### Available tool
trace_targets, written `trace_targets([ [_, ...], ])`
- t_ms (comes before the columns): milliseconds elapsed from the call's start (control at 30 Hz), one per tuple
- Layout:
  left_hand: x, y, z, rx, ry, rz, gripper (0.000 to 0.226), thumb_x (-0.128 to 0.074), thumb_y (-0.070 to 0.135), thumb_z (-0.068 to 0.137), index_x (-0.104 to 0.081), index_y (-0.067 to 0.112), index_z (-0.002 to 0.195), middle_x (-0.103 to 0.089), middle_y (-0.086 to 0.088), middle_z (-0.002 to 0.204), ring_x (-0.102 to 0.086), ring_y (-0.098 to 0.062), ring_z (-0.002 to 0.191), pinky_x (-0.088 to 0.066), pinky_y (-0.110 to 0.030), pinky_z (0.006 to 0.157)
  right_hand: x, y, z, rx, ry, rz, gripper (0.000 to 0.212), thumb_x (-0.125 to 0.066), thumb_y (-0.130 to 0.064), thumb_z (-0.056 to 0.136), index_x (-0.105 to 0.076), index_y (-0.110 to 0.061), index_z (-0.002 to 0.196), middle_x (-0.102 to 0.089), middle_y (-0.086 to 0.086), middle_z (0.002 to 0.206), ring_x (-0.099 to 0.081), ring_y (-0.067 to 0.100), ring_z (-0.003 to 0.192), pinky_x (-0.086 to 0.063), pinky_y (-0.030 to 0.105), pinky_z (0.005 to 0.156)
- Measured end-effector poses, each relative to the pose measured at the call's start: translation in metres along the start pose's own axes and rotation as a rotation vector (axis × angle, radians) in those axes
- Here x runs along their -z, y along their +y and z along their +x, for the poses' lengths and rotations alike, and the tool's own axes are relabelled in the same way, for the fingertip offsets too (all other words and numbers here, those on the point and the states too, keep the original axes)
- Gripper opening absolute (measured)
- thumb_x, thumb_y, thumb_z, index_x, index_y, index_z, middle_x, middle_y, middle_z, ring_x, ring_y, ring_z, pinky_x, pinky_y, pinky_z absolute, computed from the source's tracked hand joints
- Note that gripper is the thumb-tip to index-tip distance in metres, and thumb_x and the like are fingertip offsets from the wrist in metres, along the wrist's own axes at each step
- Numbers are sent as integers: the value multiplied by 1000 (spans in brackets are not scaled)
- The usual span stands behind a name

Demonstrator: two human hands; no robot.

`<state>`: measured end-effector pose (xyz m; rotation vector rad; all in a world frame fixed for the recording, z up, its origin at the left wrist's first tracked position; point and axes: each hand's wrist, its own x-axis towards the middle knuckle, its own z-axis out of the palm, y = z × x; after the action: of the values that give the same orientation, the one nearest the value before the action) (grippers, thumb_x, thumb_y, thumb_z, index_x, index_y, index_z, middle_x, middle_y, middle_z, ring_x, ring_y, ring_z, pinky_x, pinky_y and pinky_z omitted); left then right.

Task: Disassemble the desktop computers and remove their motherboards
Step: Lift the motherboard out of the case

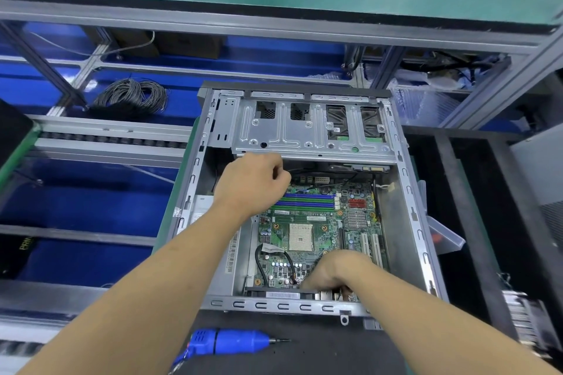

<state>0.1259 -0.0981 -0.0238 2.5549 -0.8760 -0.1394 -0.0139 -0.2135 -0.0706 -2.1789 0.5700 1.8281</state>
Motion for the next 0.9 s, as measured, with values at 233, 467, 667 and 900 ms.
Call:
trace_targets([
  [233,2,2,-1,-14,5,28,18,-49,31,88,-55,24,72,-58,5,61,-55,-15,60,-44,-26,55,-1,2,-2,-6,56,28,85,-45,-77,87,-46,-16,146,-48,5,150,-54,28,129,-43,47,109],
  [467,3,3,0,-24,0,34,18,-50,31,88,-52,25,72,-57,6,60,-55,-17,61,-43,-27,56,0,4,-4,-8,122,46,88,-52,-77,82,-47,-16,145,-47,4,150,-52,29,131,-43,47,109],
  [667,4,4,-3,-37,-21,30,15,-51,30,88,-54,25,74,-56,6,60,-54,-18,62,-36,-26,54,-1,6,-3,18,151,75,88,-57,-75,80,-51,-13,141,-49,5,148,-54,29,128,-45,46,108],
  [900,2,4,-3,-27,-28,25,16,-50,32,88,-52,26,73,-57,7,61,-55,-18,64,-36,-26,55,1,12,-6,115,377,-28,72,-57,-78,78,-64,-12,104,-68,3,107,-65,24,94,-54,37,86],
])
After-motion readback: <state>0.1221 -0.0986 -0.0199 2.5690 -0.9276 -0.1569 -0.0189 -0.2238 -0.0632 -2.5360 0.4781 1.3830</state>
